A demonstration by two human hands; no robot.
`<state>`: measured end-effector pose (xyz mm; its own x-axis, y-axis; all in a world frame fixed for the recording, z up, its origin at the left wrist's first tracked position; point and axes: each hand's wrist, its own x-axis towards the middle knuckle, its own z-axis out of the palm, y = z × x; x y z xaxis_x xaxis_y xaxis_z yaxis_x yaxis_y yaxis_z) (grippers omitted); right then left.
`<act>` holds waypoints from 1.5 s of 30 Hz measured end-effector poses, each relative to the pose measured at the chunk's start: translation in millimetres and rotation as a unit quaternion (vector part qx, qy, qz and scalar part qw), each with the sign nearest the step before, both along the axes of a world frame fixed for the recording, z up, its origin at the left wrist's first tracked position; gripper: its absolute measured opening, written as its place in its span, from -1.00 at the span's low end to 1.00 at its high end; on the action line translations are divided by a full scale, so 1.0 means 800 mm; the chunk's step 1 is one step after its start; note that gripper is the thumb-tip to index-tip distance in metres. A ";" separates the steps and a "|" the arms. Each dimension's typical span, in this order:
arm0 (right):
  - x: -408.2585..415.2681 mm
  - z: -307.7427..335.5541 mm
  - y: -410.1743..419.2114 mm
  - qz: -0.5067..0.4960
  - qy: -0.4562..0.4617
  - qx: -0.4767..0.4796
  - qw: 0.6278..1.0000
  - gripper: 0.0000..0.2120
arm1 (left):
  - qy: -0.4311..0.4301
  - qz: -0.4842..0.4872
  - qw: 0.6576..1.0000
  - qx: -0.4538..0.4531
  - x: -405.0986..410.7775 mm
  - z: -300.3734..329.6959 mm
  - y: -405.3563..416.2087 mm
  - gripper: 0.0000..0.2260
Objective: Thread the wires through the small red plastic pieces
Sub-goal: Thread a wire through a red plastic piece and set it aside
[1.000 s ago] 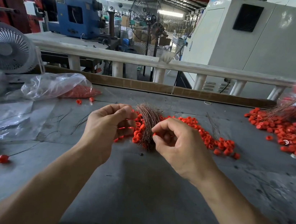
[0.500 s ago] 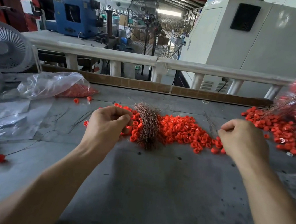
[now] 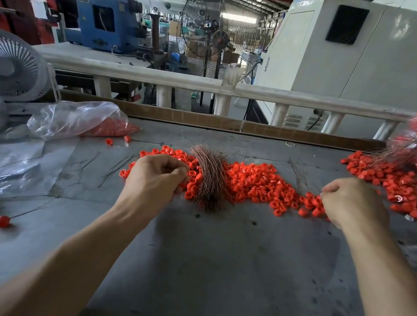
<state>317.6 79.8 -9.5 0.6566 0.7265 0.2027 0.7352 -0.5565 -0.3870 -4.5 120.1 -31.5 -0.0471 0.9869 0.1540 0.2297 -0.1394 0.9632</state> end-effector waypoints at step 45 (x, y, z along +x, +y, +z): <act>-0.167 -0.016 -0.004 0.494 0.080 0.314 0.807 -0.98 | 0.247 -0.106 0.962 0.040 0.008 0.000 -0.016 -0.94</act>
